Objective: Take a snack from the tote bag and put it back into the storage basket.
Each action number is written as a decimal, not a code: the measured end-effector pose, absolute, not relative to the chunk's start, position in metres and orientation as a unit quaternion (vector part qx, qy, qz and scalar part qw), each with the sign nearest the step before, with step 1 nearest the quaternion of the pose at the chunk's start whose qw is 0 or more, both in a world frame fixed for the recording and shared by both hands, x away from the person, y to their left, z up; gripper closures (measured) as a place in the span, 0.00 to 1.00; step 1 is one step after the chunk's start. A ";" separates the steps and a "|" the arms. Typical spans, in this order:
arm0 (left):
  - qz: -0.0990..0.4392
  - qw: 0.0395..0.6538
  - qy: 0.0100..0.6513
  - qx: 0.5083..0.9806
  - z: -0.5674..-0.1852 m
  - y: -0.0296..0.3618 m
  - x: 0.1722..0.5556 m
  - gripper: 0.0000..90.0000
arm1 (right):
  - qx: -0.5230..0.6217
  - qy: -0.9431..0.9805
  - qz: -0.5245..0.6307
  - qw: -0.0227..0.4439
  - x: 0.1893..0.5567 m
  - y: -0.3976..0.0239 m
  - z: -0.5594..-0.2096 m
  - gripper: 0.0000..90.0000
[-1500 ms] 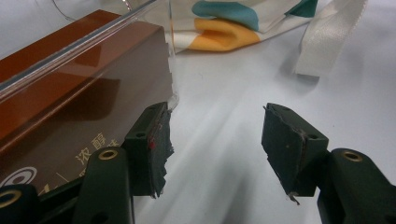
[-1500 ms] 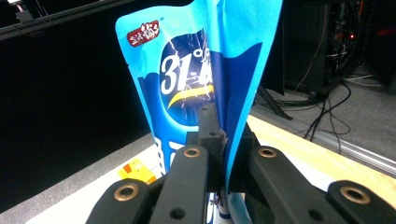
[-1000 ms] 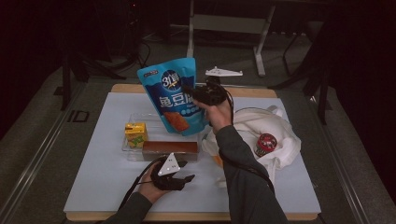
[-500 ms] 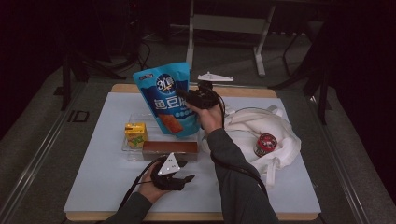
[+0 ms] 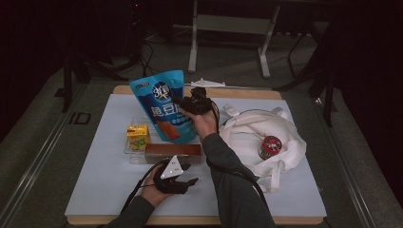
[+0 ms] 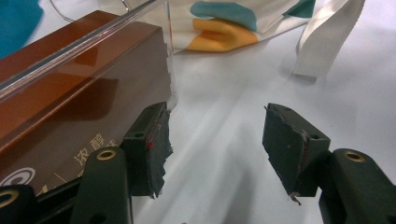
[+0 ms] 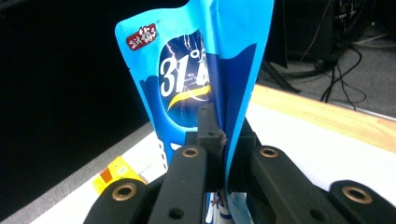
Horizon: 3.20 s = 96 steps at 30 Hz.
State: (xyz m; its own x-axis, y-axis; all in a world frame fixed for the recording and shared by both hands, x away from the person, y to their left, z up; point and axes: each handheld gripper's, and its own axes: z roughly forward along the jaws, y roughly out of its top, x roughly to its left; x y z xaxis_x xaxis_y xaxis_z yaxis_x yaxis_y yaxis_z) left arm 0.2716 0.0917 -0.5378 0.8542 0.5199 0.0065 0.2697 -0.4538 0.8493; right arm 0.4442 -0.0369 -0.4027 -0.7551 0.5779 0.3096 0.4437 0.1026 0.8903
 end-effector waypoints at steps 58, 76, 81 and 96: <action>0.136 0.459 0.232 0.847 -0.538 0.090 0.272 0.45 | 0.252 0.829 0.474 0.156 0.405 -0.060 -0.416 0.86; 0.138 0.454 0.231 0.849 -0.538 0.090 0.272 0.45 | 0.242 0.865 0.409 0.159 0.400 -0.087 -0.431 0.99; 0.138 0.454 0.230 0.850 -0.538 0.089 0.272 0.45 | 0.258 0.860 0.408 0.164 0.406 -0.085 -0.433 1.00; 0.137 0.453 0.230 0.850 -0.538 0.089 0.272 0.45 | 0.272 0.857 0.407 0.161 0.414 -0.059 -0.434 1.00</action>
